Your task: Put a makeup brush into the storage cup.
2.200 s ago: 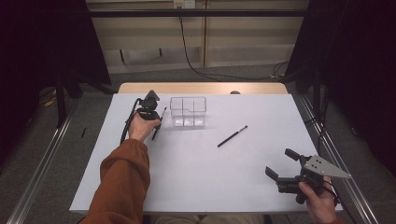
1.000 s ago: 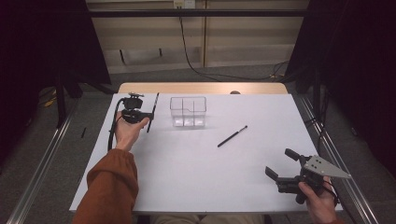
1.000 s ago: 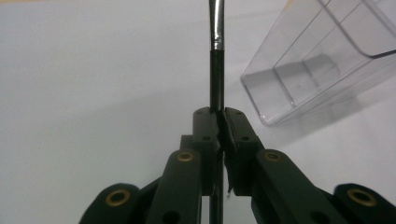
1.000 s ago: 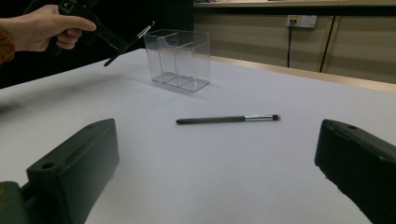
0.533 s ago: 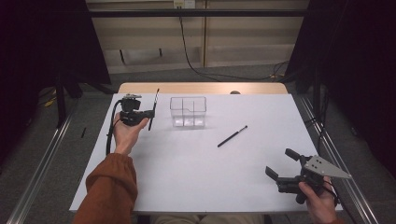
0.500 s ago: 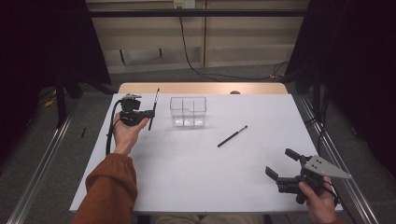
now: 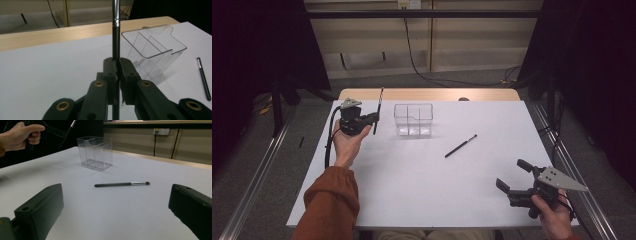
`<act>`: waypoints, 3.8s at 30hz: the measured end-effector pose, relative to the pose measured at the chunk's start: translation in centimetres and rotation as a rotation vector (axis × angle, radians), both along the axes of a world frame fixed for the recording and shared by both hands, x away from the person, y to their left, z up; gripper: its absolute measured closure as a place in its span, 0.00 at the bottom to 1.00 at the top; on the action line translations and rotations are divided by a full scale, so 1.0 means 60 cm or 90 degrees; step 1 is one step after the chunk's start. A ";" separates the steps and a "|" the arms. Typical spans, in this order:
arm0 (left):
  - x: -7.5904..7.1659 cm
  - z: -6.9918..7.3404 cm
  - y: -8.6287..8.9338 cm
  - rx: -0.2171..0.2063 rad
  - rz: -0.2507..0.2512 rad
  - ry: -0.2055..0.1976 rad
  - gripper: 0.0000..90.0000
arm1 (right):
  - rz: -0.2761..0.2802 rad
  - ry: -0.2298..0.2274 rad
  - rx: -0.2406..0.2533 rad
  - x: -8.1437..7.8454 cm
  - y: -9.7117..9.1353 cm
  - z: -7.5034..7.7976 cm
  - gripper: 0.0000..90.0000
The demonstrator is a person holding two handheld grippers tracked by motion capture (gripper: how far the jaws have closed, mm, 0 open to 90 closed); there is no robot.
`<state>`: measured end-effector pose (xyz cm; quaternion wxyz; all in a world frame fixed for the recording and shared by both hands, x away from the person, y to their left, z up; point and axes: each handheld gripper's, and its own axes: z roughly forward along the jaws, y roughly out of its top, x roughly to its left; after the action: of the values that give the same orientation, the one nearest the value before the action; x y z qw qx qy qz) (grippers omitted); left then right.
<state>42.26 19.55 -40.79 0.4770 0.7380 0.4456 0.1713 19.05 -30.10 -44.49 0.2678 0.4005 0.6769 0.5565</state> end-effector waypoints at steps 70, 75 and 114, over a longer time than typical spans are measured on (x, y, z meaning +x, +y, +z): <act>0.024 0.070 -0.117 -0.080 -0.066 -0.150 0.93 | 0.002 0.001 0.008 0.000 0.002 0.000 0.00; 0.040 0.064 -0.121 -0.065 -0.059 -0.145 0.93 | 0.002 0.001 0.009 0.001 0.002 0.000 0.00; 0.054 -0.016 -0.123 -0.043 -0.055 -0.093 0.93 | 0.007 0.006 0.005 0.000 0.002 -0.001 0.00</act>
<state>45.53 12.17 -41.78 0.5397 0.7255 0.3830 0.1888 19.07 -30.01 -44.57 0.2599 0.4005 0.6780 0.5589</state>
